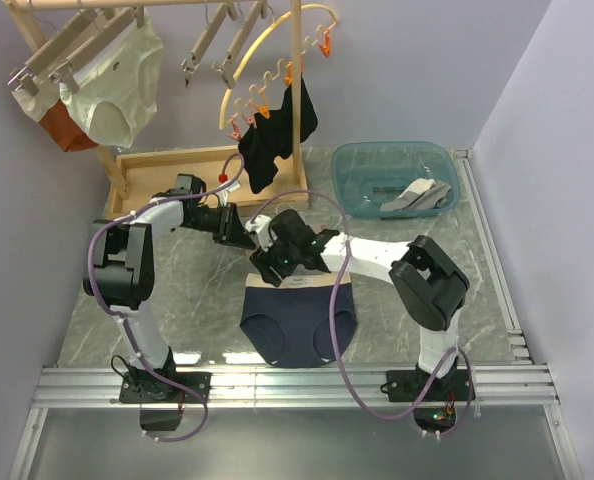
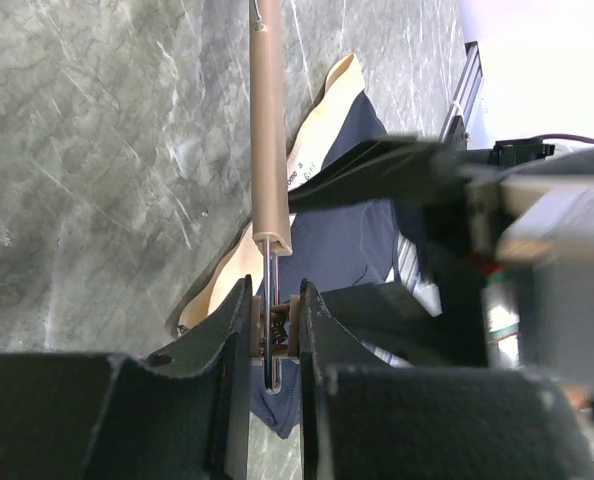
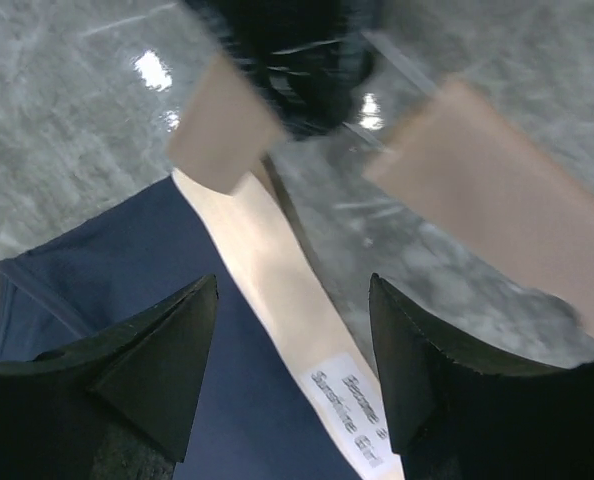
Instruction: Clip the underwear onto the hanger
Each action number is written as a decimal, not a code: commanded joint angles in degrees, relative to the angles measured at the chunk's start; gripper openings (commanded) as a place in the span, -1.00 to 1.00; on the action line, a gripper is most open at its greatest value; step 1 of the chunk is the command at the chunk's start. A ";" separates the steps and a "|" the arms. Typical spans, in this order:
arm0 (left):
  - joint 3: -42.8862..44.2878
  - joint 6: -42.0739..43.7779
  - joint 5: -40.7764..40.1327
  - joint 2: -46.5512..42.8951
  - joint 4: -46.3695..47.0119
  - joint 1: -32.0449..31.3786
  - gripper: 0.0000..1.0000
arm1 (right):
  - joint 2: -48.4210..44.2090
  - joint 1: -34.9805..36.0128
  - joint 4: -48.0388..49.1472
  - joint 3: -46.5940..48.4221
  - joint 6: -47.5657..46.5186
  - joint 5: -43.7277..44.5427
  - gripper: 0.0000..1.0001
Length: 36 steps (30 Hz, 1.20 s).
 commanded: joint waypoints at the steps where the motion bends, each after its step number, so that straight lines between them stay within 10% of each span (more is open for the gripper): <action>1: 1.98 0.10 1.93 0.44 1.25 0.02 -0.99 | 2.44 1.76 4.26 -1.28 -0.33 4.18 0.39; 13: 0.84 0.45 1.49 0.01 1.69 -0.07 -0.99 | 5.35 3.78 6.28 -4.71 -3.49 5.51 0.29; 19: 0.49 0.89 0.79 0.09 1.34 0.11 -0.99 | 5.00 3.87 5.14 -6.73 -5.25 1.03 -0.31; 22: -0.12 1.24 0.87 0.27 1.17 0.11 -0.99 | 3.51 3.79 6.45 -8.57 -6.83 0.23 -0.99; 36: -1.62 2.91 3.50 0.36 1.52 0.02 -0.99 | -4.84 5.02 15.24 -13.14 -15.17 -0.91 -1.00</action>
